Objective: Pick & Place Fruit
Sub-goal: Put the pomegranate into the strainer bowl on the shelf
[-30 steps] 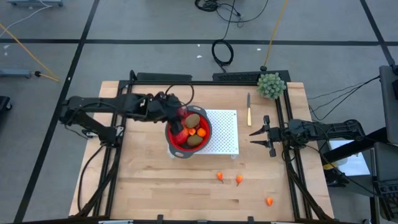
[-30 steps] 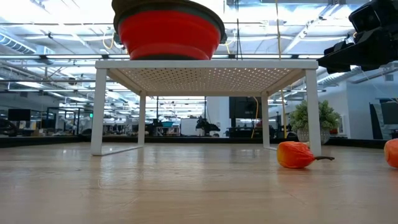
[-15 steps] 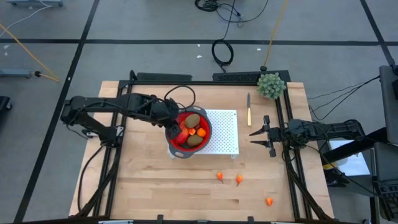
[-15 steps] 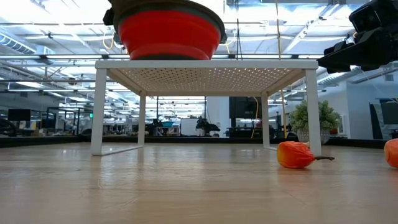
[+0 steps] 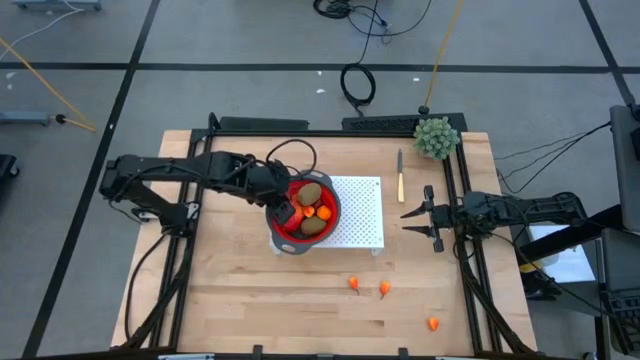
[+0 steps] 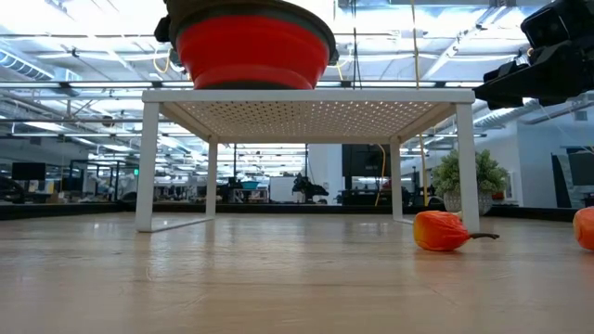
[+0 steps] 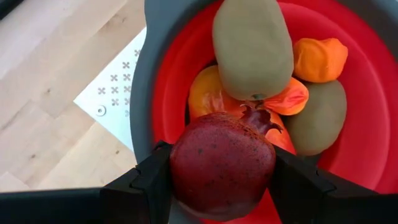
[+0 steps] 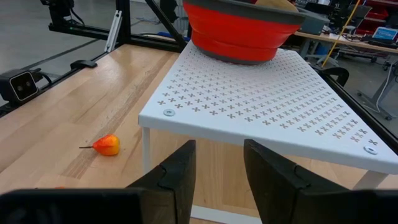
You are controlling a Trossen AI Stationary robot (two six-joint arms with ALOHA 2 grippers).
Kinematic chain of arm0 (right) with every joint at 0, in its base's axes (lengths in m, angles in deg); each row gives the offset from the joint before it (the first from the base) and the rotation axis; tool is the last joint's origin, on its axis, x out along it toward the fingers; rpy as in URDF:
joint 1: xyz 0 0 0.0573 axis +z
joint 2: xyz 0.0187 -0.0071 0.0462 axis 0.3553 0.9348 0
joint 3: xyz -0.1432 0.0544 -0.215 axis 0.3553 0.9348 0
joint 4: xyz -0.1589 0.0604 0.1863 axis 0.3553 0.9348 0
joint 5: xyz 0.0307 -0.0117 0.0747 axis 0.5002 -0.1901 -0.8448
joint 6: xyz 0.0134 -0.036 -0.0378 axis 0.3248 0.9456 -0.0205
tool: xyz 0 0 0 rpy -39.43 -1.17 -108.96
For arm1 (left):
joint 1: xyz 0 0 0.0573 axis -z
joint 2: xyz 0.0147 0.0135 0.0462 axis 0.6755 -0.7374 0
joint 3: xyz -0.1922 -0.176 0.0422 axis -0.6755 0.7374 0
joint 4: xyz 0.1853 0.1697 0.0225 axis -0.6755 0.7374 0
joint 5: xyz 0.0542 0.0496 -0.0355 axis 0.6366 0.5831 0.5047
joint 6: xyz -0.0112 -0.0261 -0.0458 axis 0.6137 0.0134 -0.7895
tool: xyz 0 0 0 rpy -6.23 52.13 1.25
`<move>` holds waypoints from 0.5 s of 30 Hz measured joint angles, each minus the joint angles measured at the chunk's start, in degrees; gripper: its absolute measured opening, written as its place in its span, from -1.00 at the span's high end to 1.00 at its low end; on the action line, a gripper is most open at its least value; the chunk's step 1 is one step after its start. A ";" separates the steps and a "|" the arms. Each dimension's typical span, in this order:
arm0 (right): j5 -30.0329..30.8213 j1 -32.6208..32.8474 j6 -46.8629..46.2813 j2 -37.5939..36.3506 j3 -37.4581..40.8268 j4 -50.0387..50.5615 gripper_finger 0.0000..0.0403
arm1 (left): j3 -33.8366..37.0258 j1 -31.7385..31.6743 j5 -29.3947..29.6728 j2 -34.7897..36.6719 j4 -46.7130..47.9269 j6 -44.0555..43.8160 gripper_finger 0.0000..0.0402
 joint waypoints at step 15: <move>0.02 0.01 0.00 0.00 0.04 0.00 0.35 | 0.00 2.89 -0.53 -0.28 -4.32 -1.05 -0.06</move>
